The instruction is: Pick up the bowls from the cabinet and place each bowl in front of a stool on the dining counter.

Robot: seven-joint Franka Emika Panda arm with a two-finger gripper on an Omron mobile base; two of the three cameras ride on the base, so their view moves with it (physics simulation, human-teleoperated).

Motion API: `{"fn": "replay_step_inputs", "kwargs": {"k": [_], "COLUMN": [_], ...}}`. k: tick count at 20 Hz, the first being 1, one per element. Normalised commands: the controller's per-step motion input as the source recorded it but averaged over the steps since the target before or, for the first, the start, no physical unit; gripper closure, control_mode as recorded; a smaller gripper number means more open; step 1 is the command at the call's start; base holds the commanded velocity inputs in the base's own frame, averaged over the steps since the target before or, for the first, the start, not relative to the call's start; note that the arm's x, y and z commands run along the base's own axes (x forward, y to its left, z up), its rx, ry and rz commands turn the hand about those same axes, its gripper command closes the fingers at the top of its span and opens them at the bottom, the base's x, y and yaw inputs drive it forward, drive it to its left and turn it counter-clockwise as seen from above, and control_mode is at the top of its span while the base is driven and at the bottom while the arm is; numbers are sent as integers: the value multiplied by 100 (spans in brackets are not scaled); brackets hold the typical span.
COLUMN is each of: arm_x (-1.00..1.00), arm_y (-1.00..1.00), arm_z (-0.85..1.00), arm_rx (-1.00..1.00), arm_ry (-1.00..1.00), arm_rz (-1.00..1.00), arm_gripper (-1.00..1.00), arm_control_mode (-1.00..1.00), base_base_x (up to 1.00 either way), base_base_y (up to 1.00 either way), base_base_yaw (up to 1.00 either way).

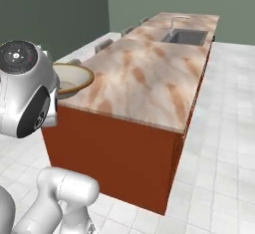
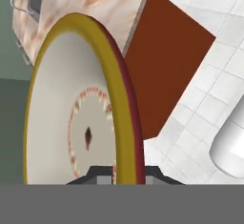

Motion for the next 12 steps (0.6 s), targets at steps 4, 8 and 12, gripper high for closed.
{"fn": "replay_step_inputs", "kwargs": {"k": [4,8,12], "arm_x": [0,0,0], "arm_y": [0,0,0], "arm_z": [0,0,0], "arm_rx": [0,0,0], "arm_ry": [0,0,0], "arm_rz": [0,0,0], "arm_gripper": [100,100,100], "arm_control_mode": [100,100,100], "base_base_x": [55,65,88], "base_base_y": [100,100,89], "base_base_yaw": [-24,-19,-32]}}
